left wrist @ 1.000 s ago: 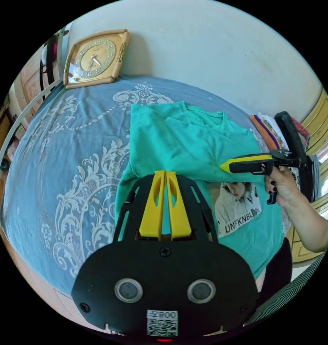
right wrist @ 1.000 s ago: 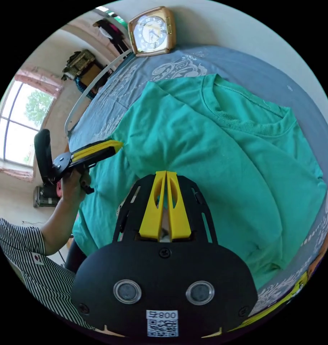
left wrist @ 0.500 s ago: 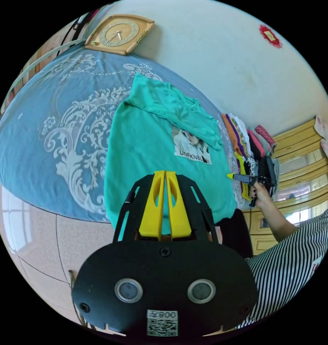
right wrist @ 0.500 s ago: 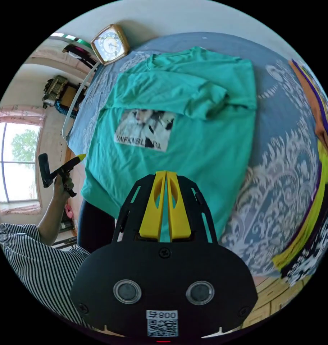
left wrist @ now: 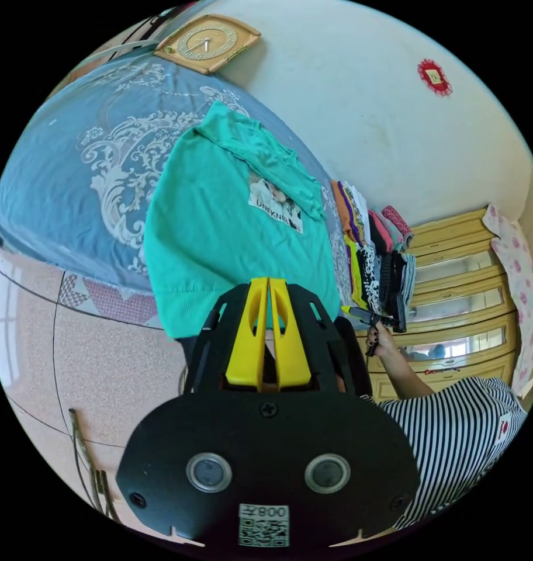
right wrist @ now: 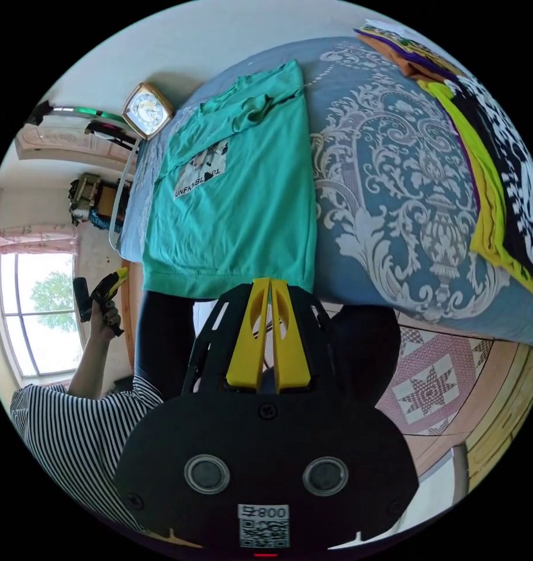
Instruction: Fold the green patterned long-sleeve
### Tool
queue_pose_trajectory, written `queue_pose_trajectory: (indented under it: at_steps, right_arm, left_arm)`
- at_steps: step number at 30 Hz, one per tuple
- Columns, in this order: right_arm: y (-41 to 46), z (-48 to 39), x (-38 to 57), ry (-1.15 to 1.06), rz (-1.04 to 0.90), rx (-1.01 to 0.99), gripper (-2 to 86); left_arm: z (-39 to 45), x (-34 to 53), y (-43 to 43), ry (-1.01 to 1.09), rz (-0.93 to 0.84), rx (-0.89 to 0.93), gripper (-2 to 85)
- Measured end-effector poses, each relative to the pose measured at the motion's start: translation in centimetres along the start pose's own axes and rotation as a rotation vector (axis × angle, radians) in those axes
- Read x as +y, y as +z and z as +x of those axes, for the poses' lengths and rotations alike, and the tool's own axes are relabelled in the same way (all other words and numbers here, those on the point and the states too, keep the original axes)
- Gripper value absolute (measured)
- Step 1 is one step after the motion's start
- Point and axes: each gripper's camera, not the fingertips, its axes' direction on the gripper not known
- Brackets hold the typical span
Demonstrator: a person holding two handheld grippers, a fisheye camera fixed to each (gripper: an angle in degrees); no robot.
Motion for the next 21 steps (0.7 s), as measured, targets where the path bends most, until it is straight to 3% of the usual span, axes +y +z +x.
queue_pose_trajectory:
  at_steps: [13, 21]
  right_arm:
    - [3.5, 7.8, 8.1, 0.062, 0.038, -0.080, 0.6]
    - [6.1, 10.5, 10.8, 0.094, 0.011, -0.121, 3.2]
  left_arm:
    - [-11.2, 3.6, 3.1, -0.317, 0.088, 0.011, 7.0]
    - [-17.3, 4.4, 7.4, -0.467, 0.084, 0.125, 9.6]
